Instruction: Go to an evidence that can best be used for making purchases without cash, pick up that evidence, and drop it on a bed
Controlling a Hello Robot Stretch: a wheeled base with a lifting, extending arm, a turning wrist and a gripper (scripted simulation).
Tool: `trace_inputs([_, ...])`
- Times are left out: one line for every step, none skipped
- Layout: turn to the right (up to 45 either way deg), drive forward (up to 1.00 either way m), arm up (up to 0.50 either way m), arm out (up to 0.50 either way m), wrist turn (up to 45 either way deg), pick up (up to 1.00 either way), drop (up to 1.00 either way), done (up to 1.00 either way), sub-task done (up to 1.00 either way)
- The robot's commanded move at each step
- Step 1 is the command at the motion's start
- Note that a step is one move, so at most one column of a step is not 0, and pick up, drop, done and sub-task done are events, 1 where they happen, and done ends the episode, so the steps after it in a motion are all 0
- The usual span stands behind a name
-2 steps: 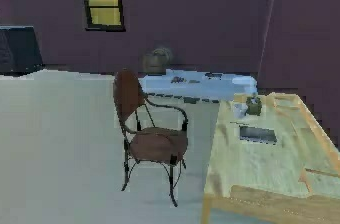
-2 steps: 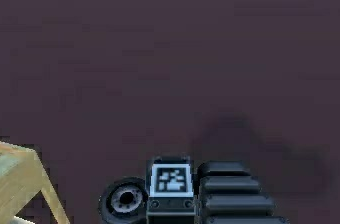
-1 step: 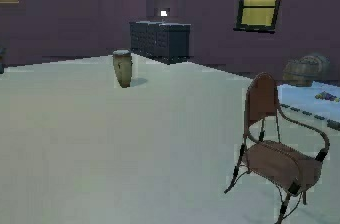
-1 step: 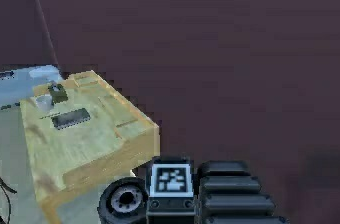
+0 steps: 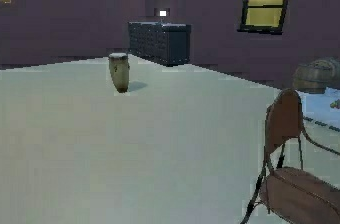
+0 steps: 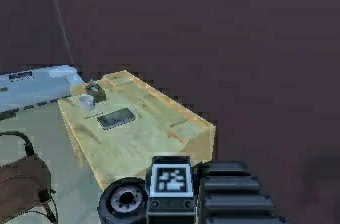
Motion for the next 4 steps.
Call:
trace_inputs([0.0, 1.0, 0.0, 0.0, 0.0, 0.0, 0.0, 0.0, 0.0])
trace_inputs([-12.0, 0.0, 0.0, 0.0, 0.0, 0.0, 0.0, 0.0, 0.0])
trace_inputs([0.0, 0.2, 0.0, 0.0, 0.0, 0.0, 0.0, 0.0, 0.0])
trace_inputs([45.0, 0.0, 0.0, 0.0, 0.0, 0.0, 0.0, 0.0, 0.0])
